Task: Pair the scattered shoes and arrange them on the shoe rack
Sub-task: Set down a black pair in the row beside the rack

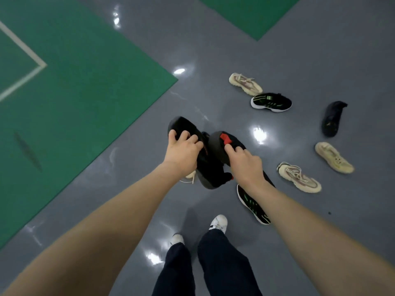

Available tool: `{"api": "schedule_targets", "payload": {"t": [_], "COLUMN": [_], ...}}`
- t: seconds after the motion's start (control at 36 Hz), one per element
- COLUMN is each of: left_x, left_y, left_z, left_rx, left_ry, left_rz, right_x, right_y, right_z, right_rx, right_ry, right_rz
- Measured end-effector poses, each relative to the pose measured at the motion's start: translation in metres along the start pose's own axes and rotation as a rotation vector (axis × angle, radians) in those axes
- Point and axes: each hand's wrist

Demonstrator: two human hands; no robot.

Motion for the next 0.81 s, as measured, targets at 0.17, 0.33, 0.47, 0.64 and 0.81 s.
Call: {"api": "schedule_targets", "payload": {"t": [0.17, 0.33, 0.47, 0.64, 0.81], "left_x": [-0.016, -0.040, -0.065, -0.091, -0.105], "left_y": [-0.018, -0.037, -0.063, -0.115, -0.196], "left_z": [0.045, 0.084, 0.115, 0.142, 0.161], "left_rx": [0.086, 0.127, 0.163, 0.219, 0.304], "left_ry": [-0.076, -0.115, -0.138, -0.180, -0.246], "left_rz": [-0.058, -0.158, -0.316, -0.543, -0.765], "right_x": [-0.024, -0.068, -0.119, -0.180, -0.243], "right_y": [-0.015, -0.017, -0.018, -0.029, -0.070], "right_z": [0.060, 0.108, 0.140, 0.167, 0.185], "right_rx": [-0.032, -0.065, -0.089, -0.098, -0.022], "right_ry": [0.035, 0.032, 0.022, 0.025, -0.013], "right_rz": [-0.102, -0.276, -0.408, -0.537, -0.708]}}
Point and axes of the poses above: each hand's wrist, its own x-axis towards the middle knuckle, its own z-axis out of the back of the hand, y = z × x, and after that the axes turned 4 degrees about -y, right-handed
